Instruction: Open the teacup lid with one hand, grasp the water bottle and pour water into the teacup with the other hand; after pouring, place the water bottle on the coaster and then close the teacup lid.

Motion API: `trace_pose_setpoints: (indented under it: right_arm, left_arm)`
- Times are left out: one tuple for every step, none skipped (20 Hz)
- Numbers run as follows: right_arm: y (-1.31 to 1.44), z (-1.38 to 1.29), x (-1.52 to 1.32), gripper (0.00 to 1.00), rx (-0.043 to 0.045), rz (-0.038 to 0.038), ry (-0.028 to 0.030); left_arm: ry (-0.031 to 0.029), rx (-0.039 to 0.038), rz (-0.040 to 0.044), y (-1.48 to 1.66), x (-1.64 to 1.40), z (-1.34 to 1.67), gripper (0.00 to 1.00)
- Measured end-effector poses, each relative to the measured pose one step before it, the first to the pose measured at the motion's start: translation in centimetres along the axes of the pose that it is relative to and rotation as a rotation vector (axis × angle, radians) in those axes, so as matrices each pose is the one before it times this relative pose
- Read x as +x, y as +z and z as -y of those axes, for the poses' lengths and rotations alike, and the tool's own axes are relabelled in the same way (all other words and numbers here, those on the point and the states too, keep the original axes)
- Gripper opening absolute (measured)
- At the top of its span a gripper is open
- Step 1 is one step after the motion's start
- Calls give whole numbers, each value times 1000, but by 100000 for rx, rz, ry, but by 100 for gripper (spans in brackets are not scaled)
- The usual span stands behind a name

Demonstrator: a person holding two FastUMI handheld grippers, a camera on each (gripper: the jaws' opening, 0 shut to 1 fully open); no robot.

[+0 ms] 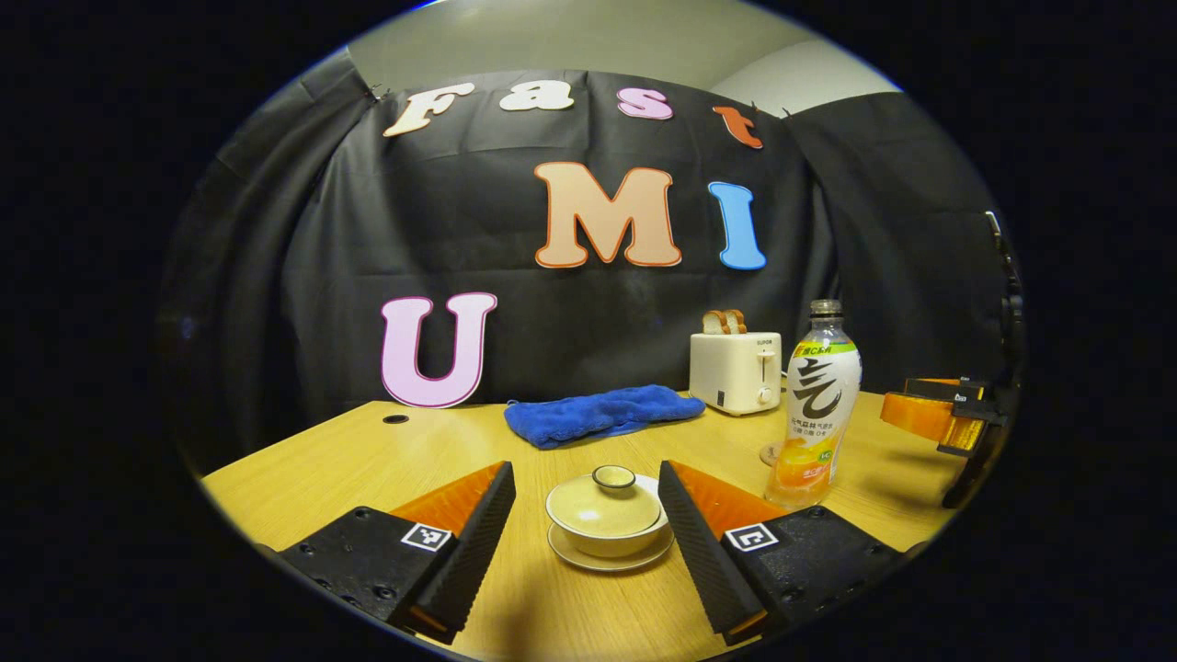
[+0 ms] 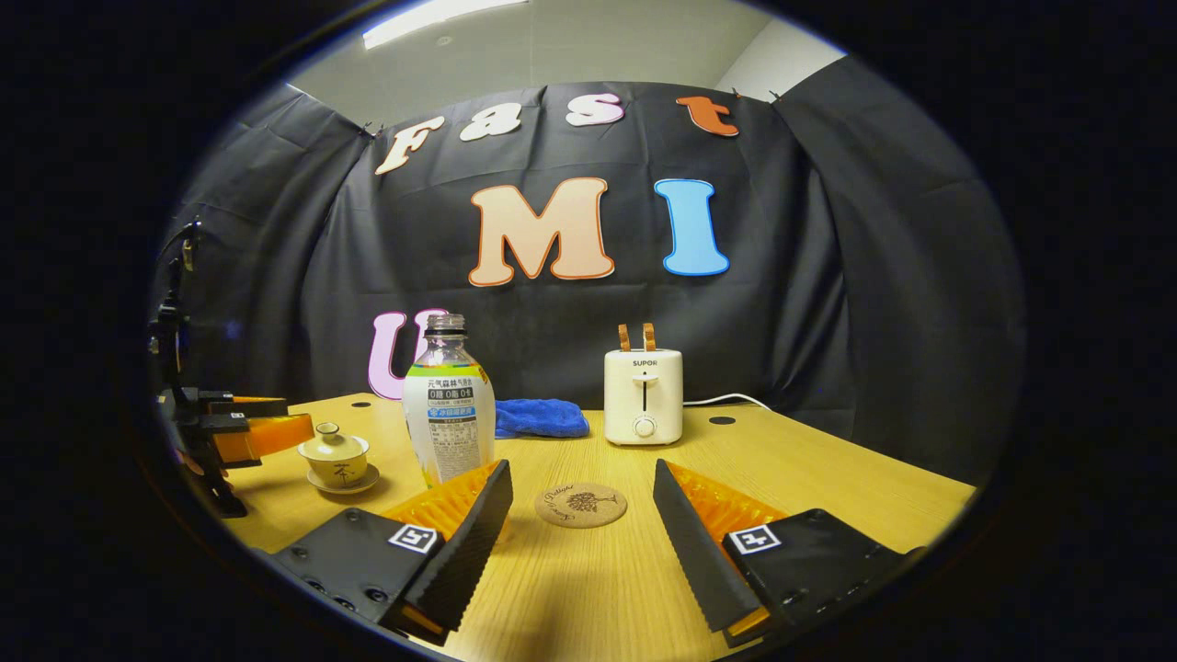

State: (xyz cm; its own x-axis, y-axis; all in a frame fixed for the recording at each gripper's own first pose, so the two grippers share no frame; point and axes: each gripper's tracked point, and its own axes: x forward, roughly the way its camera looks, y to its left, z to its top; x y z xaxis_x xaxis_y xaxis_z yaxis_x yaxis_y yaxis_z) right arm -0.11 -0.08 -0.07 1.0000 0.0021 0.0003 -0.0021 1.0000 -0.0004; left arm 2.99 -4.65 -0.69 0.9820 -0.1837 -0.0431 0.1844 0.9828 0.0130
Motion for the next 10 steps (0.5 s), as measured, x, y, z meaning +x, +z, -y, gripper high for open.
trace_pose_setpoints:
  right_arm:
    - [9, -11, 5, 98, -5, 11, 0]
    - [-35, 53, -2, 98, -3, 0, -2]
    - [51, -9, 25, 98, -11, 16, -2]
    - [-36, -5, -16, 94, 1, -26, -11]
    - [31, -9, -14, 94, -3, 33, 2]
    - [-52, -2, 8, 94, 8, -20, -4]
    - [27, -21, -43, 94, -8, 22, 6]
    - [-27, -22, 40, 94, 22, -31, 170]
    - [27, -97, 62, 94, -10, -24, 250]
    - [17, 23, -25, 94, 12, 11, 44]
  left_arm:
    - [-1177, 431, -2564, -477, 345, 233, 92]
    - [-449, 247, -2384, -251, 447, 65, 90]
    - [-570, 236, -1785, -223, 417, 100, 86]
    - [-397, 215, -1510, -151, 329, 52, 86]
    - [-291, 436, -1344, -196, 614, 170, 86]
    - [-228, 753, -968, 30, 311, 25, 86]
    - [-307, 738, -908, -165, 269, 78, 84]
    - [-513, 721, -1010, -91, 253, 186, 83]
    - [-343, 799, -1326, -208, 416, 237, 81]
    - [-368, 745, -1239, -149, 260, 50, 79]
